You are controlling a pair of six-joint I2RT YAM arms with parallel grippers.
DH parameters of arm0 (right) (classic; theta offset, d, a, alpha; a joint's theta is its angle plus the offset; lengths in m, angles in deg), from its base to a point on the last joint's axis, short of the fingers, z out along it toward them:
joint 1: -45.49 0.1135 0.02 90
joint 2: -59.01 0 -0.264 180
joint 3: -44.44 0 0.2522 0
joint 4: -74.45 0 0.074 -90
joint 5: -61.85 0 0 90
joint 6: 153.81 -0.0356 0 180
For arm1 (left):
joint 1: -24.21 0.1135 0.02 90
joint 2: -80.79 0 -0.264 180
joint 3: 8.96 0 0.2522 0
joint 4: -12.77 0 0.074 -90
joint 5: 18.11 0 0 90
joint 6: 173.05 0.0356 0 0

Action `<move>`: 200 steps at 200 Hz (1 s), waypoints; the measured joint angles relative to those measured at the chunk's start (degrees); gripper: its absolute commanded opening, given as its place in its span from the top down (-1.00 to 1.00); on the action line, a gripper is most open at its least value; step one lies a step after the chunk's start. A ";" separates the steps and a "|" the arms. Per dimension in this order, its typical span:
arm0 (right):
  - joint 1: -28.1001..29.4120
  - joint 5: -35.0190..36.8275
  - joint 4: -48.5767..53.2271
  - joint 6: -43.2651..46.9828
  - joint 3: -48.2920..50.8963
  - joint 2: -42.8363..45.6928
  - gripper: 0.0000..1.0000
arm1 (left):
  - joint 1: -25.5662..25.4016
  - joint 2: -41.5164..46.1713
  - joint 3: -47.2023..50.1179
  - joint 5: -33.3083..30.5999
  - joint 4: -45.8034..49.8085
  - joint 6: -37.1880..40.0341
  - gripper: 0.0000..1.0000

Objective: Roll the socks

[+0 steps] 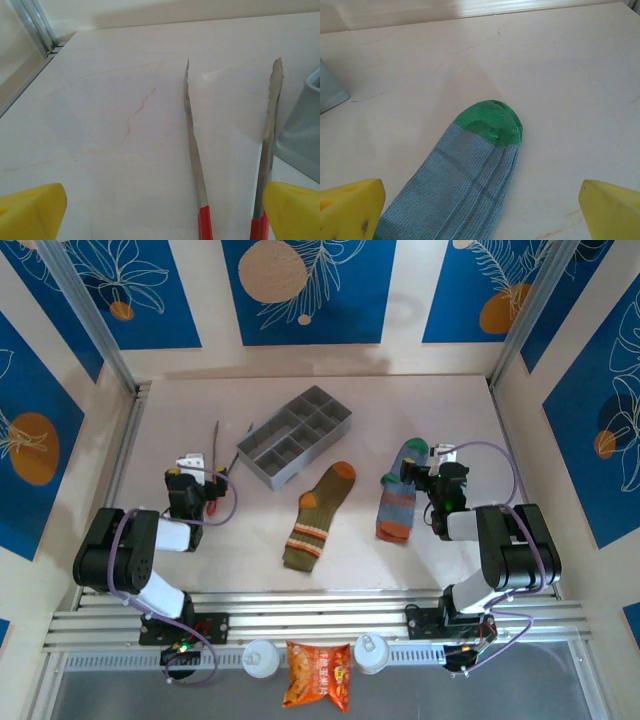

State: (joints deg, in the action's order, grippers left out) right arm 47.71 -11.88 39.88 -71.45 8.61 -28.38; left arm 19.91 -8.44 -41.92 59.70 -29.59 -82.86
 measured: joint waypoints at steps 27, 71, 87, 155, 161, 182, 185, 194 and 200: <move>0.00 0.02 0.00 0.02 0.00 0.00 -0.98 | 0.00 0.00 0.02 0.00 0.00 0.00 -0.99; 0.00 0.00 0.00 0.02 0.00 0.00 -0.98 | 0.00 0.00 0.00 0.00 0.00 0.00 -0.99; 0.00 0.02 0.00 0.02 0.00 0.00 -0.98 | 0.00 0.00 0.00 0.00 0.00 0.00 -0.99; -0.42 -0.22 0.00 0.00 0.00 0.02 -0.98 | -0.02 0.35 0.46 -0.46 -0.46 -0.04 -0.99; -0.33 -0.20 0.46 0.00 0.00 0.26 -0.98 | -0.09 0.87 1.01 -0.52 -0.76 -0.02 -0.99; 1.68 2.82 5.01 0.26 0.00 5.11 -0.98 | -3.37 5.49 2.89 -5.97 0.26 1.38 -0.99; 2.23 3.48 5.99 0.42 0.00 6.51 -0.98 | -3.98 6.93 2.91 -6.80 1.46 1.40 -0.99; 3.61 5.09 8.26 0.72 -0.02 10.95 -0.98 | -5.35 11.87 2.34 -9.11 5.60 1.33 -0.99; 4.50 6.12 9.75 1.27 -0.28 14.71 -0.98 | -6.08 15.69 1.40 -10.54 9.03 0.68 -0.99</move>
State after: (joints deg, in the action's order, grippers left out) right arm 52.21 -5.76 49.63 -70.18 8.33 -13.67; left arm 13.84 7.25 -40.52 49.17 -20.56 -82.19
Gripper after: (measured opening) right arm 0.990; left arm 0.997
